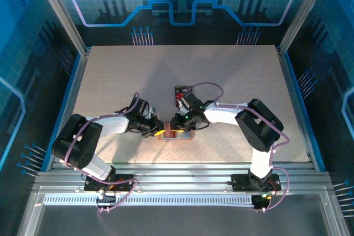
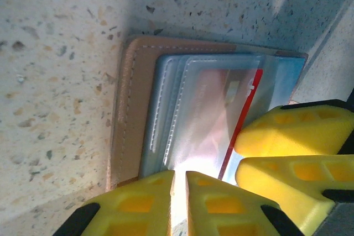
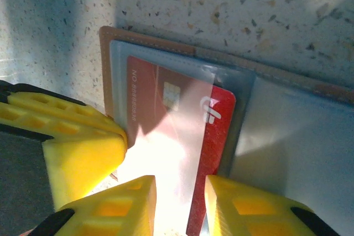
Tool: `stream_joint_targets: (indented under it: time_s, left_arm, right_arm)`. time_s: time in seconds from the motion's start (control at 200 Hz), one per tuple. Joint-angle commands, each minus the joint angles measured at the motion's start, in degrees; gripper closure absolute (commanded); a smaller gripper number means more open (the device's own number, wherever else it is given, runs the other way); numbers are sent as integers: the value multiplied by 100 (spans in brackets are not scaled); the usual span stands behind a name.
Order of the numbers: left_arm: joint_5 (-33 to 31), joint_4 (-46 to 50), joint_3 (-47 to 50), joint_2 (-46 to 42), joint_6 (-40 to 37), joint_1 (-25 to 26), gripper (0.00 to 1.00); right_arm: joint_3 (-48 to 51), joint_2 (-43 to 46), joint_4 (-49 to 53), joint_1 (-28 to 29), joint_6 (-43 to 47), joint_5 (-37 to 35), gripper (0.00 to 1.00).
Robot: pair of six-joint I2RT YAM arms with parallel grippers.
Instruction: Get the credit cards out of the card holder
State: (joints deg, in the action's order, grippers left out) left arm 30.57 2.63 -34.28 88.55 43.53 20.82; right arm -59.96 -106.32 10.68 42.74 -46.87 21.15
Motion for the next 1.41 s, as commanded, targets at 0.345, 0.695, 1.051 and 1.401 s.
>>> stream_joint_targets:
  time_s: [0.345, 0.695, 1.051, 1.401]
  left_arm:
    - [21, 87, 105, -224, -11, -45, 86]
    - [125, 57, 1, -221, 11, -45, 87]
    - [117, 122, 1, -233, 4, -45, 87]
    - [125, 187, -114, -192, 2, -43, 87]
  right_arm:
    - [-126, 206, 194, 70, 101, -87, 70]
    - [71, 82, -338, 58, -116, 243, 70]
    - [98, -86, -129, 32, -7, 71, 70]
    - [32, -26, 223, 10, 165, -129, 70]
